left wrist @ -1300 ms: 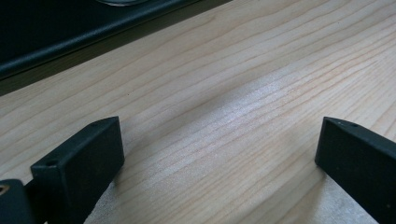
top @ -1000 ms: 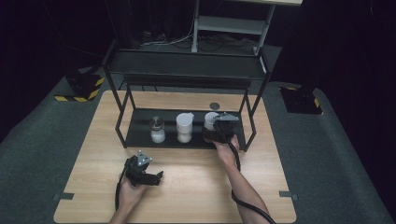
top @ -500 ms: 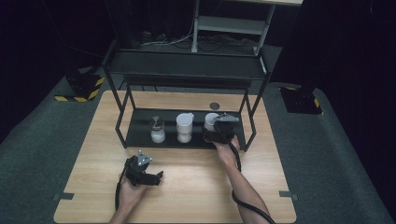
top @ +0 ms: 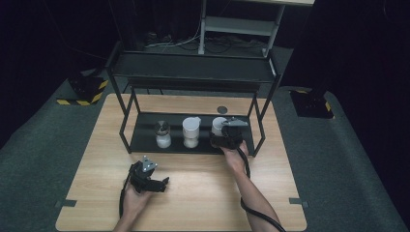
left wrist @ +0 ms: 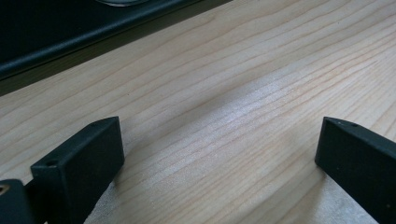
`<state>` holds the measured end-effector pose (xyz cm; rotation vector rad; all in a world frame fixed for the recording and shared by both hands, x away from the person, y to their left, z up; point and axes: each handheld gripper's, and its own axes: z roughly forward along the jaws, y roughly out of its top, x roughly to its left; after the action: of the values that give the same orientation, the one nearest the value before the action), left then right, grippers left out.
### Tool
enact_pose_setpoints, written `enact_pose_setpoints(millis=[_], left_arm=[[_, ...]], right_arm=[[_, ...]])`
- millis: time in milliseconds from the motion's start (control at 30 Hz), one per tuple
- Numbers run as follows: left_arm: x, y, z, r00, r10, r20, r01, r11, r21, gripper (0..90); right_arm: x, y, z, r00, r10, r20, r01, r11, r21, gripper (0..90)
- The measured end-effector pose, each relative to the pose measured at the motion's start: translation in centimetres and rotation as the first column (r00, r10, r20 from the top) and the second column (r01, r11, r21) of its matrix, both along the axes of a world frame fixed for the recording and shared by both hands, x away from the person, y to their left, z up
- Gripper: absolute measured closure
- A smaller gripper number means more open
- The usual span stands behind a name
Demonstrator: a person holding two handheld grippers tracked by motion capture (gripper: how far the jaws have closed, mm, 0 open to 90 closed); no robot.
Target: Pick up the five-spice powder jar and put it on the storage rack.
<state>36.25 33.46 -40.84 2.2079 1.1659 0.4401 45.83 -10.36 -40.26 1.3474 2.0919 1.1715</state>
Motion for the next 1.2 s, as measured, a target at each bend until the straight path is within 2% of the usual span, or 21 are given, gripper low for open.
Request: enact_pose_setpoints(millis=[333, 467, 767, 1200], left_arm=[[0.0, 0.0, 0.0, 1.0000, 0.000, 0.000, 0.000, 1.0000, 0.000, 1.3], [0.0, 0.0, 0.0, 1.0000, 0.000, 0.000, 0.000, 1.0000, 0.000, 1.3], [0.0, 0.0, 0.0, 1.0000, 0.000, 0.000, 0.000, 1.0000, 0.000, 1.2], [0.0, 0.0, 0.0, 1.0000, 0.000, 0.000, 0.000, 1.0000, 0.000, 1.2]], right_arm=[[0.1, -0.3, 0.0, 1.0000, 0.009, -0.005, -0.009, 1.000, 0.011, 15.4], [0.1, -0.5, 0.0, 0.9999, 0.011, -0.002, -0.011, 1.000, 0.016, 13.0], [-0.2, -0.9, -0.1, 0.9998, 0.022, -0.001, -0.022, 0.999, 0.027, 11.2], [-1.3, -1.3, -0.1, 0.9994, 0.028, 0.022, -0.028, 0.999, 0.028, 11.3]])
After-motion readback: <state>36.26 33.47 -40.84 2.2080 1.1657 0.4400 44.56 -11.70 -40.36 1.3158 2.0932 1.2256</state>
